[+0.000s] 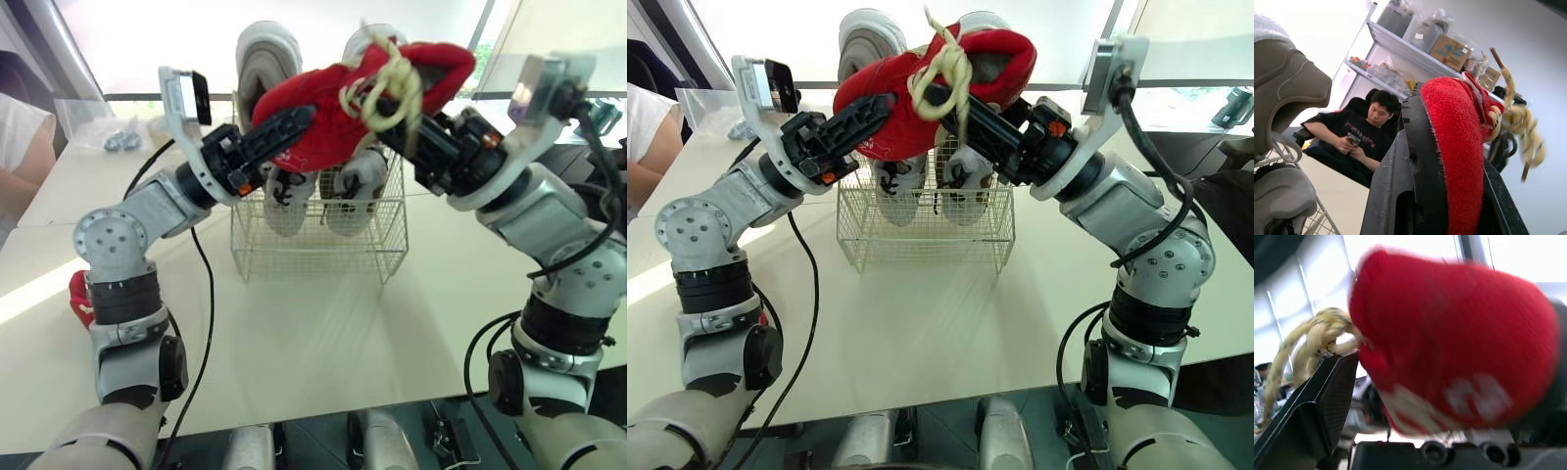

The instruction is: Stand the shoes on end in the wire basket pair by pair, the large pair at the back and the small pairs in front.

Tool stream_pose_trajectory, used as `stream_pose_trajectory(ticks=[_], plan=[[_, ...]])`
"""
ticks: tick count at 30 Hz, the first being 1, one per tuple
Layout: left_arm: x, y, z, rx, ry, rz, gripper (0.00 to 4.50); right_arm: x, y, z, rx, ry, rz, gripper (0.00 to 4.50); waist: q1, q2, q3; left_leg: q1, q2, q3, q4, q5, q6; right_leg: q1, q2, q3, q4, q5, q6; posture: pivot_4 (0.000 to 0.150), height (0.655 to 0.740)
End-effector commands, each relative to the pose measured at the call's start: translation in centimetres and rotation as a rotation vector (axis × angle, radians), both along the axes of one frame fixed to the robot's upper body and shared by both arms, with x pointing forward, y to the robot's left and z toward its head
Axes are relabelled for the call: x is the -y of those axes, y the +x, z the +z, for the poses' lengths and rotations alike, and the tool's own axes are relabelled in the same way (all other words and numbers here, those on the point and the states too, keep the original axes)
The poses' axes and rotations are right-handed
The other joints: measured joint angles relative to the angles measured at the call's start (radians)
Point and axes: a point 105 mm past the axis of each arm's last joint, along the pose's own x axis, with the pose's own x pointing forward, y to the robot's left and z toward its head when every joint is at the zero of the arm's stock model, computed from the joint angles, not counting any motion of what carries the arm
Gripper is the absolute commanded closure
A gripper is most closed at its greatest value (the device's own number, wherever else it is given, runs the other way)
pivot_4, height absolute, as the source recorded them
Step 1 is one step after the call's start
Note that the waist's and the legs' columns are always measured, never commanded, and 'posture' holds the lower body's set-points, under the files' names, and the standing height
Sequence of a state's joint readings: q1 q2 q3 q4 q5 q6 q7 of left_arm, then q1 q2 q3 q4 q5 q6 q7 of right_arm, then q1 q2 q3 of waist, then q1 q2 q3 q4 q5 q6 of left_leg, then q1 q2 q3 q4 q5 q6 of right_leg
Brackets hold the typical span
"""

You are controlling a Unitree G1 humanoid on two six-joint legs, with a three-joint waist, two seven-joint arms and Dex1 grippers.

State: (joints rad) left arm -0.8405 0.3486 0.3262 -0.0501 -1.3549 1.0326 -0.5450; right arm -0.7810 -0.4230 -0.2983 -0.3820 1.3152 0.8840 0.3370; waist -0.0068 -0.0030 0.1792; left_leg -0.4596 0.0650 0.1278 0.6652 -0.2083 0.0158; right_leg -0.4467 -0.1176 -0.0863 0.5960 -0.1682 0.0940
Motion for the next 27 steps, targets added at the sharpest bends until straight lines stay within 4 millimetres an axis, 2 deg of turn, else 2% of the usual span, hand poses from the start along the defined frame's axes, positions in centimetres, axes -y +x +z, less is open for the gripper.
stream_pose_trajectory(ticks=[1,7,15,16,18,21,26,27], plan=[[-0.1,-0.1,0.7,0.049,-0.018,0.047,4.26,-0.4,-0.9,1.3,0.041,0.046,0.039,0.04,-0.001,0.0,0.0,0.0,0.0,0.0,0.0,0.0,0.0,0.0,0.0,0.0,0.0,0.0,-0.001,0.15,0.74],[0.1,0.1,0.9,0.06,-0.042,0.079,4.26,-1.6,-0.8,1.0,0.036,0.036,0.063,0.04,-0.005,0.0,0.0,0.0,0.0,0.0,0.0,0.0,0.0,0.0,0.0,0.0,0.0,0.0,-0.001,0.15,0.74],[0.4,0.0,0.9,0.072,-0.025,0.1,4.26,-1.7,-0.6,0.7,0.046,0.009,0.057,3.6,-0.005,0.0,0.0,0.0,0.0,0.0,0.0,0.0,0.0,0.0,0.0,0.0,0.0,-0.001,-0.001,0.15,0.74],[0.5,0.0,0.7,0.074,-0.005,0.103,4.26,-1.7,-0.6,0.8,0.048,0.006,0.056,3.8,-0.005,0.0,0.0,0.0,0.0,0.0,0.0,0.0,0.0,0.0,0.0,0.0,0.0,-0.001,-0.001,0.15,0.74],[0.7,-0.1,0.3,0.069,0.032,0.091,4.26,-1.7,-0.5,0.9,0.054,-0.005,0.047,3.84,-0.005,0.0,0.0,0.0,0.0,0.0,0.0,0.0,0.0,0.0,0.0,0.0,0.0,-0.001,-0.001,0.15,0.74],[0.7,-0.4,0.0,0.075,0.077,0.081,2.82,-1.6,-0.3,1.0,0.052,-0.026,0.032,3.84,-0.005,0.0,0.0,0.0,0.0,0.0,0.0,0.0,0.0,0.0,0.0,0.0,0.0,-0.001,-0.001,0.15,0.74],[-1.0,-0.6,-0.6,0.13,0.203,0.128,0.32,-0.8,-0.2,-0.6,0.076,-0.237,0.025,3.84,-0.004,0.0,0.0,0.0,0.0,0.0,-0.001,-0.001,0.0,0.0,0.0,0.0,-0.001,-0.001,-0.001,0.15,0.74],[-1.4,-0.6,-0.7,0.136,0.225,0.136,0.05,-0.5,0.0,-0.9,0.081,-0.275,0.015,3.84,-0.004,0.0,0.0,0.0,0.0,0.0,-0.001,-0.001,0.0,-0.001,0.0,0.0,-0.001,-0.001,-0.002,0.15,0.74]])
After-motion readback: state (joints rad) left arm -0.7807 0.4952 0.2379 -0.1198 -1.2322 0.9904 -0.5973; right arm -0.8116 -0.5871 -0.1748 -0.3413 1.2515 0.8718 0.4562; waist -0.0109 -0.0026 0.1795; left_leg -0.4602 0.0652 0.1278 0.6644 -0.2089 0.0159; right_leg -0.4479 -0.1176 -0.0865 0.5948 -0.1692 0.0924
